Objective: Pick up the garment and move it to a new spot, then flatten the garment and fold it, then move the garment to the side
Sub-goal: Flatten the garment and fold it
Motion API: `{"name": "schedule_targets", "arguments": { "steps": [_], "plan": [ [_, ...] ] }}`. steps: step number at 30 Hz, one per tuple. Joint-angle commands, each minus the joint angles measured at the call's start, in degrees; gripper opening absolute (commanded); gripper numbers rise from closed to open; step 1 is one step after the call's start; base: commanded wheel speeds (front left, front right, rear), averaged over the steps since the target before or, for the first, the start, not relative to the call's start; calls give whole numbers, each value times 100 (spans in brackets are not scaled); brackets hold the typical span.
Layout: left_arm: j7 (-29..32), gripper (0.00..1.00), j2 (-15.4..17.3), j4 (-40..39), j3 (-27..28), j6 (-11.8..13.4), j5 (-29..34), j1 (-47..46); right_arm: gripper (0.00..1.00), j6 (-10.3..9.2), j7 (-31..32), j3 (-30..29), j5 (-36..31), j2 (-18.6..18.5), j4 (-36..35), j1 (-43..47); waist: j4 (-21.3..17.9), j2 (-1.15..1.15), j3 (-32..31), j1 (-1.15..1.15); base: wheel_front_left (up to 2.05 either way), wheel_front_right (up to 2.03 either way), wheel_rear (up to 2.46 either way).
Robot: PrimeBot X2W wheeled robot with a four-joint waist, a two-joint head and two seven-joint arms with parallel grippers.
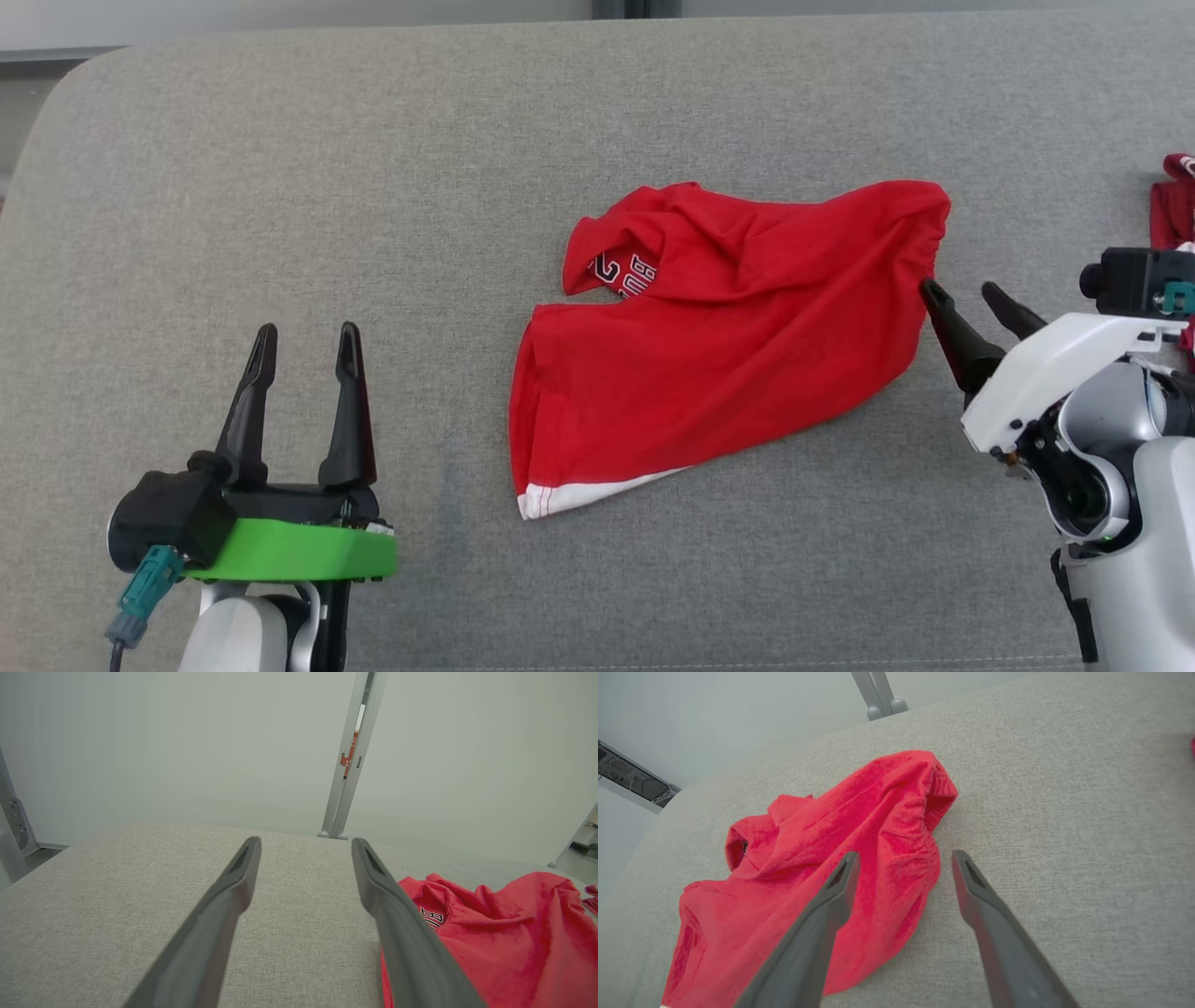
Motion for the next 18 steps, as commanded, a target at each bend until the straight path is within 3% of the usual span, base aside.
{"name": "schedule_targets", "arguments": {
  "steps": [1, 10, 18],
  "plan": [
    [2, 100, 11, -1, -5, -14, 57, 48, 100, 2, 72, -70, -111, 26, -36, 142, -56, 0, -62, 0, 0, 0, 0],
    [2, 100, 44, 10, -105, -14, 48, -13, 100, 2, -338, 7, -902, -66, 677, 76, -44, 0, -44, 0, 0, 0, 0],
    [2, 100, 80, 4, -130, -14, 1, -76, 100, 2, -801, 493, -948, -62, 1837, -506, 19, 0, 90, 0, 0, 0, 0]
  ]
}}
